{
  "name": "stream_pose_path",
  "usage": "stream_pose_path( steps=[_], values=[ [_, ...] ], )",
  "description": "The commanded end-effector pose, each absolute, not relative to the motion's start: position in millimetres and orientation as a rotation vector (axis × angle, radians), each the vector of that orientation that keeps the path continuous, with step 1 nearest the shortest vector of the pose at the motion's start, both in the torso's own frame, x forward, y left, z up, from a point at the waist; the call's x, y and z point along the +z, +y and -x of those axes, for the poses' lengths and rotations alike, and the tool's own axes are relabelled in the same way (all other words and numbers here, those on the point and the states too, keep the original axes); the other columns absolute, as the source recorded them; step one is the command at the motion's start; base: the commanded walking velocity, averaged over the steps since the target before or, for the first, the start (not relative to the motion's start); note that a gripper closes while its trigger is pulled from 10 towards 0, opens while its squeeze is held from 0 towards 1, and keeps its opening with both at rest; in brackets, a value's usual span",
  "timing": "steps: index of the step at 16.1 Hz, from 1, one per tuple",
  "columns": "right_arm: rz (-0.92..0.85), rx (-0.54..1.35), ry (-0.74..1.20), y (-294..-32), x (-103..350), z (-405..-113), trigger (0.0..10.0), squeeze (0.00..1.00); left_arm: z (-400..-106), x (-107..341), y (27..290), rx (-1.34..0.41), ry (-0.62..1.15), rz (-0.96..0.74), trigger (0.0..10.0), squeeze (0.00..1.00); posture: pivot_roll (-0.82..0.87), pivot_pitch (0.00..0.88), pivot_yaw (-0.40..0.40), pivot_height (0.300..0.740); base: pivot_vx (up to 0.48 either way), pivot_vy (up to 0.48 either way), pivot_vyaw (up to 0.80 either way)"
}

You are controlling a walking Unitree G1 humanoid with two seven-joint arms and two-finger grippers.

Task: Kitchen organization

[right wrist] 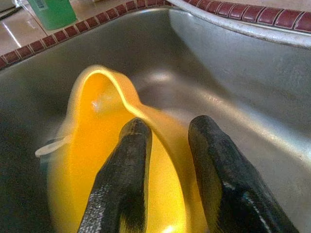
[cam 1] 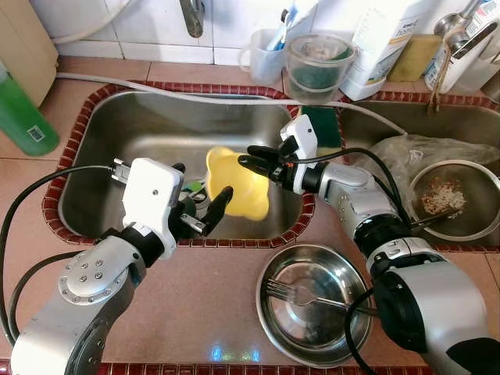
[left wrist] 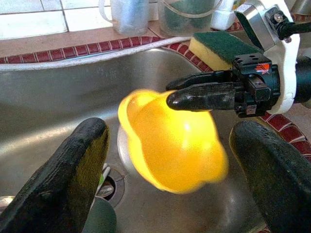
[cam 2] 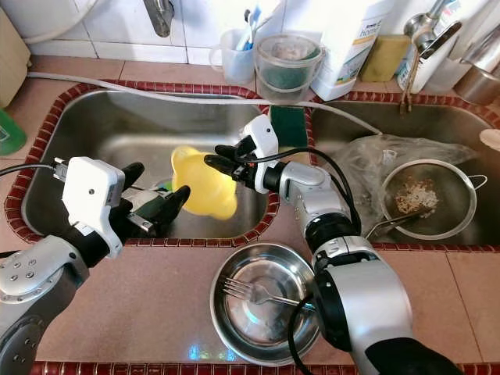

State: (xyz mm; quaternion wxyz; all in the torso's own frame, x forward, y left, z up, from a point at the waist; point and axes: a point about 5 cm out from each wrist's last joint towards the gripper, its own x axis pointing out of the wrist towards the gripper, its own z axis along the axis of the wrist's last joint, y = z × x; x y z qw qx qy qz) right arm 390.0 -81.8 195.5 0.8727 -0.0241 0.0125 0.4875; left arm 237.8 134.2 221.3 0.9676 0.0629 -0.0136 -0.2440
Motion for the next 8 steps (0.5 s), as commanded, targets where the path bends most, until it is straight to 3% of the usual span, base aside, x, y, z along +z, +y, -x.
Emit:
stream_pose_path(
  steps=[1, 8],
  values=[
    [0.062, 1.038, 0.012, -79.3, 198.7, -389.8, 10.0, 1.0, -233.5, 221.9, 129.5, -0.517, -0.034, -0.127, 10.0, 0.0, 0.05, 0.285, -0.056, 0.74, 0.0, 0.0, 0.0],
    [0.097, 0.984, -0.051, -81.7, 211.6, -394.3, 10.0, 1.0, -236.3, 223.4, 130.3, -0.511, -0.045, -0.125, 10.0, 0.0, 0.04, 0.274, -0.056, 0.74, 0.0, 0.0, 0.0]
  ],
)
